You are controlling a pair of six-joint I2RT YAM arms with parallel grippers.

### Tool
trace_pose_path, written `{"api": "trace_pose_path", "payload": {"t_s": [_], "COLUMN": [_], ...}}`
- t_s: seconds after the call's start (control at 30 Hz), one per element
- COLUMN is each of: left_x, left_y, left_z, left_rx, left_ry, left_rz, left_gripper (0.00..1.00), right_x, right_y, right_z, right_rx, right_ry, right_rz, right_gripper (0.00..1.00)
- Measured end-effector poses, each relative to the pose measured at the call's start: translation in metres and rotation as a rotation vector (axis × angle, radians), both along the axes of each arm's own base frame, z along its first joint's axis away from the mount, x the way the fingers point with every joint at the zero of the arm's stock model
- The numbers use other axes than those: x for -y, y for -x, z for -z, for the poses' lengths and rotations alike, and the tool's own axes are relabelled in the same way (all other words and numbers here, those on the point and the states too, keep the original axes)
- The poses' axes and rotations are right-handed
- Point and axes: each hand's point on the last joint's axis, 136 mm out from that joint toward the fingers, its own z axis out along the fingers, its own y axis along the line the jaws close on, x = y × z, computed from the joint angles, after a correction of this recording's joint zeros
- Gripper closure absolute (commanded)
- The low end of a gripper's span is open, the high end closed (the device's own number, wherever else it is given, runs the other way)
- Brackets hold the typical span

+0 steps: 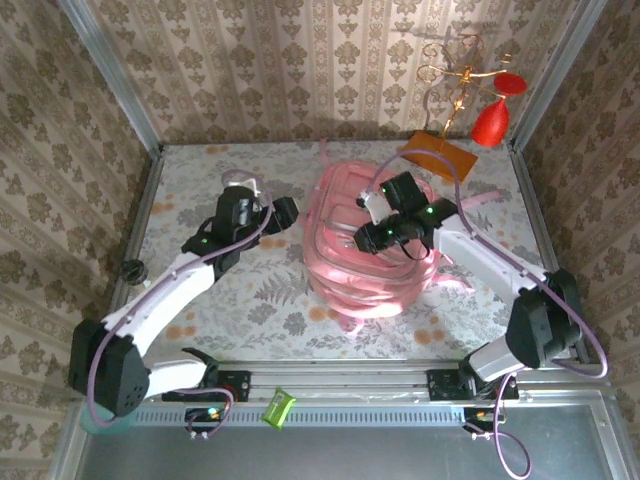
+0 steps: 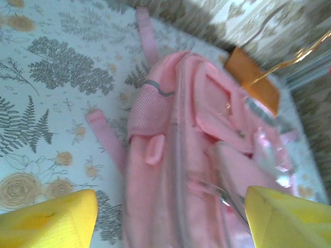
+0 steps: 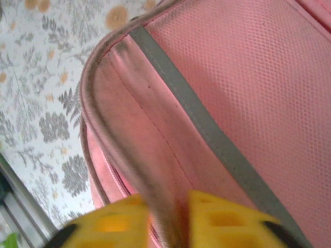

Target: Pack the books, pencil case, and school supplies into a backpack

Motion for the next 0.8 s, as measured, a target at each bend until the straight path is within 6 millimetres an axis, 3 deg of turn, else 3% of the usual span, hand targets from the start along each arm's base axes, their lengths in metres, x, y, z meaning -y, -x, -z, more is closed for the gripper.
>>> {"api": "trace_pose_path", "payload": {"t_s": [0.17,0.3,0.4,0.5,0.67,0.8], "left_x": [0.038,0.082,0.112,0.129,0.135,0.128], "left_y": [-0.021,-0.034,-0.032,-0.022,-0.001,0.012], "left_z": [0.0,-0.004,0.011,0.039,0.062,0.075], "left_rx": [0.0,0.041,0.026,-0.037,-0.117,-0.141], "left_ry": [-0.103,-0.17,-0.182,-0.169,-0.132,-0.097], "left_rz": [0.148,0.283,0.406,0.518,0.624,0.652], "left_gripper": [0.23,0.24,0.3,0.31,0.32,0.33], "right_x": [0.027,0.07,0.107,0.128,0.119,0.102], "right_y": [0.025,0.0,-0.029,-0.051,-0.075,-0.098], "right_z": [-0.013,-0.033,-0.016,0.018,0.07,0.07], "right_rx": [-0.011,0.034,0.019,-0.054,-0.192,-0.218], "right_ry": [-0.103,-0.173,-0.156,-0.133,-0.136,-0.148], "right_rz": [0.091,0.303,0.483,0.609,0.64,0.597], "right_gripper": [0.45,0.29,0.27,0.28,0.32,0.34]}}
